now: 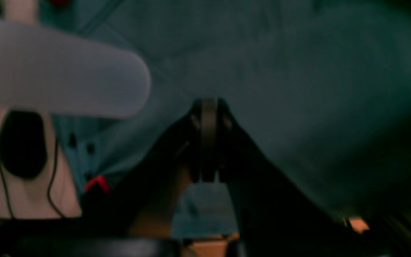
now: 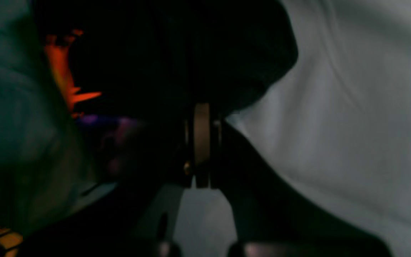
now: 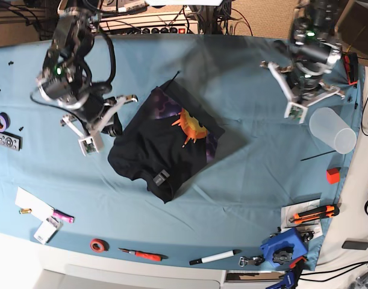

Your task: Layout the t-shirt on the table in an organized manner, then fold the t-shirt properly

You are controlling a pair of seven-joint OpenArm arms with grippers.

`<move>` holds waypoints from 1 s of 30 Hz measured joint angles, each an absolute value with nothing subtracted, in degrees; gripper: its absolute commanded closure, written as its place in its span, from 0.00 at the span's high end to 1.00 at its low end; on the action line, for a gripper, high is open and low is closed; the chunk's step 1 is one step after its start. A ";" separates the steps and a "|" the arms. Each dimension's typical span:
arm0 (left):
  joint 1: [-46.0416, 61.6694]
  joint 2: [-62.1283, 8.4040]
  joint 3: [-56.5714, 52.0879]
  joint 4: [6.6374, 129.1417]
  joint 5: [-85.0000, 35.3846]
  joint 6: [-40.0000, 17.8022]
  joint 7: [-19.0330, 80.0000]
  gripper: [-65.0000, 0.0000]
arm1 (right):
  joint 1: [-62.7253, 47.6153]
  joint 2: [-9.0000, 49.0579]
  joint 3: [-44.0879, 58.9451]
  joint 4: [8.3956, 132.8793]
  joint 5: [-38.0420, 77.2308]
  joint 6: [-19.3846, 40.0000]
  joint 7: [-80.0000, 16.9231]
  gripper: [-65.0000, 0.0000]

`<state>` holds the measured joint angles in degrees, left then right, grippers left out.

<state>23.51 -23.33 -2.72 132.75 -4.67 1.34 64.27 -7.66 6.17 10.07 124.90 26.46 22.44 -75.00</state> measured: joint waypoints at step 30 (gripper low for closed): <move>58.94 -22.59 -6.46 132.79 -7.49 1.32 64.45 0.00 | -48.71 6.37 19.33 128.29 28.99 29.69 -80.12 0.00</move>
